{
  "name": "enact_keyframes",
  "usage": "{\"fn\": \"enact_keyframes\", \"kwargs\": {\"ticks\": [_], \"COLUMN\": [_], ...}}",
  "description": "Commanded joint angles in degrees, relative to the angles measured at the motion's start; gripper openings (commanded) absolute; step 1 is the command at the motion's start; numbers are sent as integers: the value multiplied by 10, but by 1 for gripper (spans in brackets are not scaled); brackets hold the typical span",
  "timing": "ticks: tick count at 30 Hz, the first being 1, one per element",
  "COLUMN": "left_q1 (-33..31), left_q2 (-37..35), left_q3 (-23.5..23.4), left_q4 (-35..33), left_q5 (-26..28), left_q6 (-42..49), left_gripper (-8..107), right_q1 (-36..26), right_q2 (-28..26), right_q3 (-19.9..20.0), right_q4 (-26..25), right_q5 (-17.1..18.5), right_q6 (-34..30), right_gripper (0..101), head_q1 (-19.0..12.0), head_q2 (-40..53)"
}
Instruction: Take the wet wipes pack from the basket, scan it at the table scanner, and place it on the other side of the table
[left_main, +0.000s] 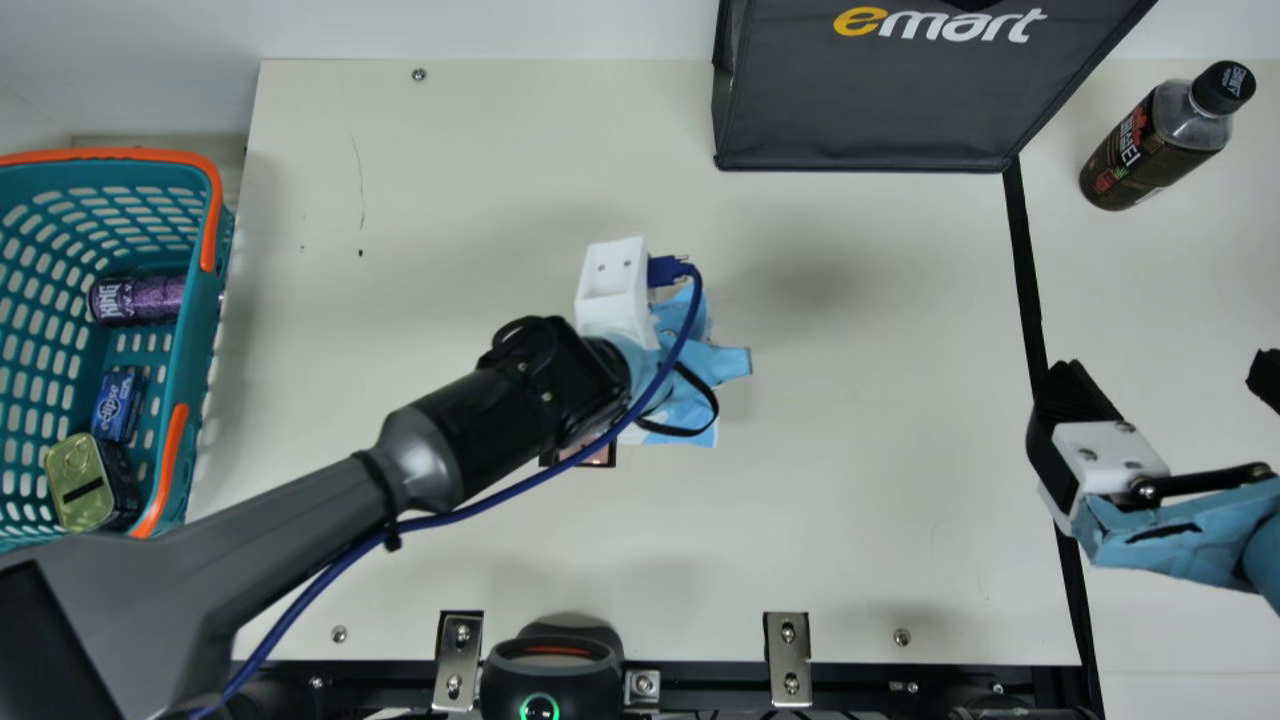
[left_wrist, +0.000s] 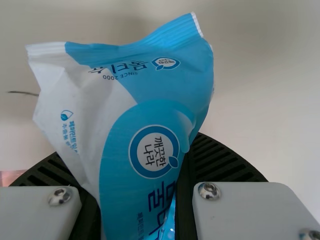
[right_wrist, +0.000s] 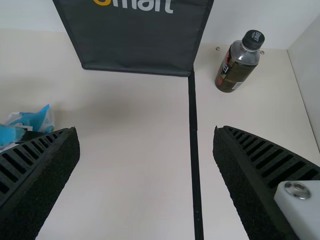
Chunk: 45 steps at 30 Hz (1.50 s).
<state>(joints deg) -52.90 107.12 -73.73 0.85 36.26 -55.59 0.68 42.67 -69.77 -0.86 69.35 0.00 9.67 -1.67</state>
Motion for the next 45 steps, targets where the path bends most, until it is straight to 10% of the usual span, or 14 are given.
{"fn": "enact_keyframes", "kwargs": {"ticks": [1, 6, 26, 35, 45], "left_q1": [-3, -12, -31, -21, 21], "left_q2": [15, 48, 113, 83, -20], "left_q3": [-26, -68, -142, -115, -19], "left_q4": [-4, -10, -11, -29, -88], "left_q5": [6, 22, 56, 28, -16], "left_q6": [-4, -19, -93, -89, -5], "left_gripper": [-8, -8, 59, 89, 90], "right_q1": [0, 0, 0, 0, 0], "right_q2": [0, 0, 0, 0, 0], "right_q3": [0, 0, 0, 0, 0], "right_q4": [0, 0, 0, 0, 0], "right_q5": [0, 0, 0, 0, 0], "right_q6": [0, 0, 0, 0, 0], "right_gripper": [95, 95, 95, 95, 95], "head_q1": [-17, -17, -17, -17, -17], "head_q2": [1, 1, 1, 1, 1]}}
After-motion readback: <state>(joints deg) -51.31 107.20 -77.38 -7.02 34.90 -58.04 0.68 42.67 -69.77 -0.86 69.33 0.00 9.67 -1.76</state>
